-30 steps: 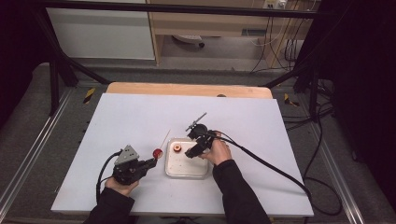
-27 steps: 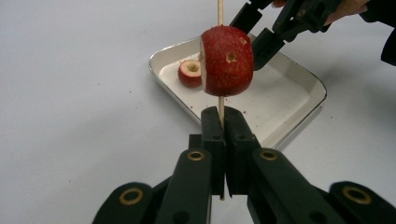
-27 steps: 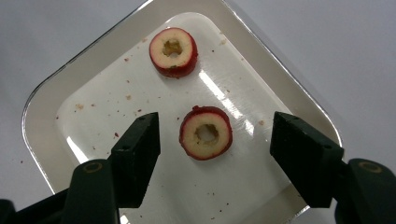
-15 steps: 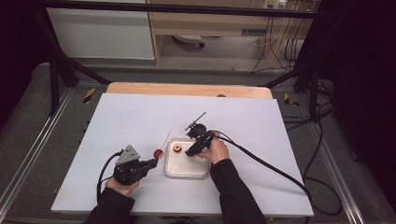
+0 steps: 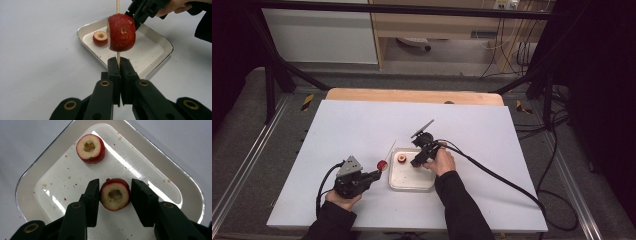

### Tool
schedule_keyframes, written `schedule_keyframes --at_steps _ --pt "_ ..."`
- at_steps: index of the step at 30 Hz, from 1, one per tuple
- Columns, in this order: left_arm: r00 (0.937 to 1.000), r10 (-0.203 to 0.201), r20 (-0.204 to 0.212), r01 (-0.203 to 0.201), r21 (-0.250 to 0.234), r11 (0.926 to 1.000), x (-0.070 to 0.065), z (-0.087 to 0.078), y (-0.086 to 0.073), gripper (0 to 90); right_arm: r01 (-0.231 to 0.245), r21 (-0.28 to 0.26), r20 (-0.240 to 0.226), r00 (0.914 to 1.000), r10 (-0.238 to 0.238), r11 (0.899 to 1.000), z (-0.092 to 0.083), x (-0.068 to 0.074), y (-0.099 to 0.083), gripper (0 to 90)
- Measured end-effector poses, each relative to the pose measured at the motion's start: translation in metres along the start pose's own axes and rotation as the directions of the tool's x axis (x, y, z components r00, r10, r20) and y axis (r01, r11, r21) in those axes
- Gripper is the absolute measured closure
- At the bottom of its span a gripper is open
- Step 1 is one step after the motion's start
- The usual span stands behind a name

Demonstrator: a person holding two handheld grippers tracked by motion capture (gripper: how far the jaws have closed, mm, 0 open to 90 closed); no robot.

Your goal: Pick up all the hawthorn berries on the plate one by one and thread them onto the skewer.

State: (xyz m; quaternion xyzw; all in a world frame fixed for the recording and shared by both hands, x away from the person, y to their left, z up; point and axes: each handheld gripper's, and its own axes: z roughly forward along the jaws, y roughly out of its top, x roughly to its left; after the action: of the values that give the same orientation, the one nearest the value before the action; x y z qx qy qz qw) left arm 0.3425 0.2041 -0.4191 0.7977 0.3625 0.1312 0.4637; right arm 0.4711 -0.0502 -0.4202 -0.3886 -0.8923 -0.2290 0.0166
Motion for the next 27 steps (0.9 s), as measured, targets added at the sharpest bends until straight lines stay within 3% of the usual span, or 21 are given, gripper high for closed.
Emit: schedule_keyframes --at_steps 6,9,13,19,22,26,27 --pt "1.0 0.003 -0.001 -0.003 -0.002 1.0 0.0 0.0 0.0 88.0 -0.029 -0.014 0.007 0.9996 0.029 0.999 -0.002 0.001 0.0 60.4" --pt "1.0 0.003 -0.001 -0.003 -0.006 1.0 -0.001 -0.001 0.0 88.0 -0.051 -0.054 -0.013 0.9986 0.051 0.997 -0.011 0.003 -0.001 60.5" --pt "1.0 0.001 -0.003 -0.001 -0.018 0.9998 -0.001 -0.002 0.001 88.0 -0.112 -0.148 -0.06 0.9927 0.104 0.983 -0.03 0.007 -0.001 60.5" --pt "1.0 0.001 -0.001 -0.001 -0.039 0.9993 -0.002 -0.006 0.002 88.0 -0.215 -0.277 -0.137 0.9734 0.183 0.936 -0.058 0.014 -0.004 60.5" --pt "1.0 -0.001 0.001 0.001 -0.049 0.9988 -0.003 -0.008 0.003 88.0 -0.257 -0.341 -0.182 0.9618 0.204 0.904 -0.069 0.015 -0.007 60.6" --pt "1.0 -0.004 0.001 0.004 -0.061 0.9981 -0.005 -0.008 0.003 88.1 -0.312 -0.423 -0.25 0.9425 0.222 0.85 -0.081 0.016 -0.014 60.6" --pt "1.0 -0.005 0.003 0.005 -0.063 0.998 -0.006 -0.009 0.003 88.0 -0.317 -0.445 -0.257 0.941 0.22 0.838 -0.083 0.016 -0.016 60.6"
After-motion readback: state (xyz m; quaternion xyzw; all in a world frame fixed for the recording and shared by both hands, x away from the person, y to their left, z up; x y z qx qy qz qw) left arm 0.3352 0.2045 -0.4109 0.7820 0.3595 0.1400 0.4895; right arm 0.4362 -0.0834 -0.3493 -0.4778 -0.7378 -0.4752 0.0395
